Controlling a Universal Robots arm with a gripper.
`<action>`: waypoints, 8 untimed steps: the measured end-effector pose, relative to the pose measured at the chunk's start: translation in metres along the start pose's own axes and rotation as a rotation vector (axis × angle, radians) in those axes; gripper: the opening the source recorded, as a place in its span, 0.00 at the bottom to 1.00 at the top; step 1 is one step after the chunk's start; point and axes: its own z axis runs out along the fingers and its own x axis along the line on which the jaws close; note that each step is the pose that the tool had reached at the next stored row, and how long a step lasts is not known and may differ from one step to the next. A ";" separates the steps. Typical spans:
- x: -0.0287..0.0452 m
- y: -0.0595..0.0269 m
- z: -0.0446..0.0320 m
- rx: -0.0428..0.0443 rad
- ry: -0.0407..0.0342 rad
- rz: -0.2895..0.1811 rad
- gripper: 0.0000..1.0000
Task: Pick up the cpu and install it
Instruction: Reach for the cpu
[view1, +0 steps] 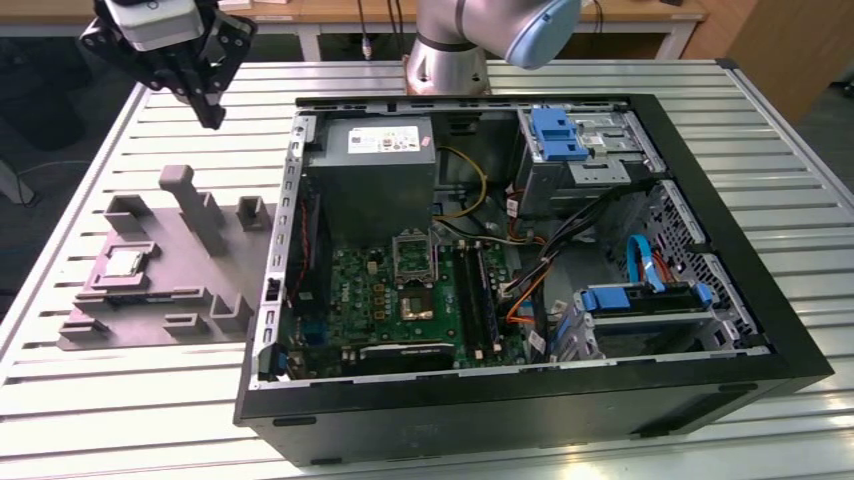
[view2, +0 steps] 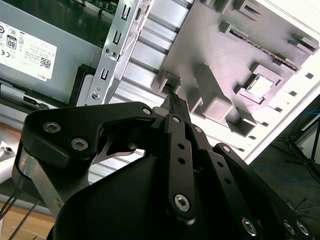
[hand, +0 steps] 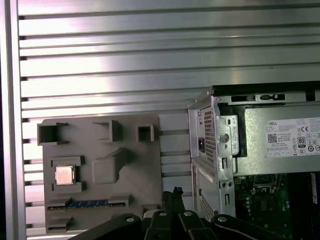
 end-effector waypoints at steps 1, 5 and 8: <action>0.0003 0.0000 0.0000 -0.0001 -0.0001 0.000 0.11; 0.0014 -0.0001 0.0001 0.0000 -0.0001 0.000 0.11; 0.0023 -0.0002 0.0002 -0.0002 -0.0001 0.000 0.11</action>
